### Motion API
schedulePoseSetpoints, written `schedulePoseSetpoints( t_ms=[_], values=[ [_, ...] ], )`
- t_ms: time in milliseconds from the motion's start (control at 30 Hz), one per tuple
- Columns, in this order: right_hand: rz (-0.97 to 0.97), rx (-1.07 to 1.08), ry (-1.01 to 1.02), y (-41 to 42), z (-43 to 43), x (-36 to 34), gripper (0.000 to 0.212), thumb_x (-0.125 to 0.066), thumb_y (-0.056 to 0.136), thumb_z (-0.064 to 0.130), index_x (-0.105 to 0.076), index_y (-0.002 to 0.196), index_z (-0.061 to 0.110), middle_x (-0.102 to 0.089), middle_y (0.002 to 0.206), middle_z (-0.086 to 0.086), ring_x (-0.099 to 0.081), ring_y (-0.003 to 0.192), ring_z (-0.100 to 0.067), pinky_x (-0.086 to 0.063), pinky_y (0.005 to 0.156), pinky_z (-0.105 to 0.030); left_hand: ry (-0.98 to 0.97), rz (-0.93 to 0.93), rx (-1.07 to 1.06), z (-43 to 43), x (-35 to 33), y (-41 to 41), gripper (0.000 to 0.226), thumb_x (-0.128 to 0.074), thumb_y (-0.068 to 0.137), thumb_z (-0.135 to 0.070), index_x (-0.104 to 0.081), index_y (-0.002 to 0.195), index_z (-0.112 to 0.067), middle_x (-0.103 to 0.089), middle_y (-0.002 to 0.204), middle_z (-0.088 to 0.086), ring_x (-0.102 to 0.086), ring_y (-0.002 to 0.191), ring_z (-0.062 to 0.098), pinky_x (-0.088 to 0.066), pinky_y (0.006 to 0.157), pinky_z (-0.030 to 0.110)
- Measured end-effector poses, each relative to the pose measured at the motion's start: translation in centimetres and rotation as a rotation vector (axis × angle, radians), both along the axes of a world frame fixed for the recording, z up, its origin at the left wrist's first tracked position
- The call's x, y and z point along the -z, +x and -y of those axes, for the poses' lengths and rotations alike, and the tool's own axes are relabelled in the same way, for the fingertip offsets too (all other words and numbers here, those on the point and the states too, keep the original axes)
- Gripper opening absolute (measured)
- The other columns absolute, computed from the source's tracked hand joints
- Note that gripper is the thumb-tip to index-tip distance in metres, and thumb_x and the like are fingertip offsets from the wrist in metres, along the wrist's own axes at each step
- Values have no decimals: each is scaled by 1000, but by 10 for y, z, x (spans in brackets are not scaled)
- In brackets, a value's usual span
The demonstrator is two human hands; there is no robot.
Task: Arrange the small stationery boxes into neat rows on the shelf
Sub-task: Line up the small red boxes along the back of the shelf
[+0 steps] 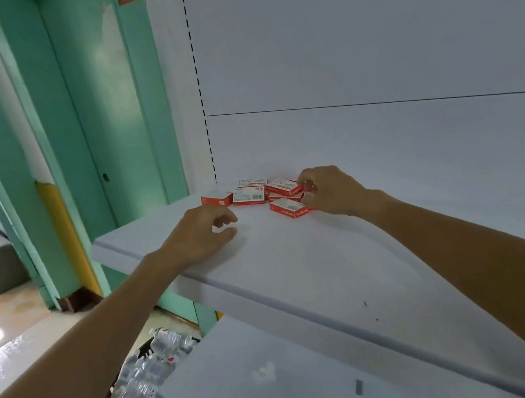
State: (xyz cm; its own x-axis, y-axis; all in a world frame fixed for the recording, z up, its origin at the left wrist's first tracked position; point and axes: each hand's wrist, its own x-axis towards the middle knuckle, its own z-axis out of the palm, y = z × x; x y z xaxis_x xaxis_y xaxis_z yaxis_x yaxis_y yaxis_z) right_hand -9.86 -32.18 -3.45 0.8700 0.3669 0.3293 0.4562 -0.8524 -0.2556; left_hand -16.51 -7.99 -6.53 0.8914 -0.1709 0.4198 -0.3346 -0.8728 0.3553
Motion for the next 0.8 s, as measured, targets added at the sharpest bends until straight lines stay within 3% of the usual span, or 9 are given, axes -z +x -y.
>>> schedulePoseSetpoints(
  t_ms=[100, 233, 333, 533, 667, 800],
  values=[
    [-32, 61, -52, 25, 0, 4, 22, -51, 86, 17, -59, 106, 13, -62, 109, -6, -57, 93, -21, -48, 78, -34, 3, 38, 5, -3, 2, 30, 24, -62, 84, -23, -62, 107, -16, -61, 109, 1, -52, 94, 12, -37, 81, 21],
    [-81, 106, -63, 42, -1, 7, 23, -44, 88, 15, -62, 102, 13, -62, 108, -7, -58, 93, -23, -49, 80, -36, -5, 86, -8, -5, 4, 64, 32, -62, 83, -24, -61, 113, -13, -61, 114, 6, -53, 104, 21, -34, 89, 24],
    [-102, 84, -27, 51, -8, 15, 22, -46, 88, 17, -63, 101, 13, -64, 108, -5, -60, 91, -20, -51, 80, -35, 22, 55, 28, -9, 7, 84, 35, -65, 80, -23, -60, 113, -14, -59, 116, 7, -51, 105, 25, -38, 96, 33],
    [-53, 100, -26, 56, -20, 25, 27, -61, 82, 40, -66, 98, 18, -64, 97, 0, -54, 84, -14, -47, 74, -31, 115, 42, 53, -15, 4, 123, 46, -63, 80, -29, -53, 121, -12, -54, 125, 7, -44, 113, 28, -35, 98, 41],
    [-100, 166, -96, 55, -25, 23, 45, -60, 74, 61, -69, 88, 19, -64, 87, 3, -54, 80, -13, -45, 73, -32, 137, -38, 105, -9, -2, 145, 52, -64, 80, -35, -50, 126, -16, -54, 126, 8, -46, 115, 30, -38, 96, 42],
    [-88, 211, -150, 51, -33, 25, 46, -62, 73, 57, -66, 91, 14, -64, 88, -2, -56, 83, -18, -45, 74, -33, 217, -39, 98, -2, 5, 158, 50, -61, 80, -41, -50, 124, -19, -51, 124, 8, -44, 114, 29, -37, 96, 39]
  ],
)
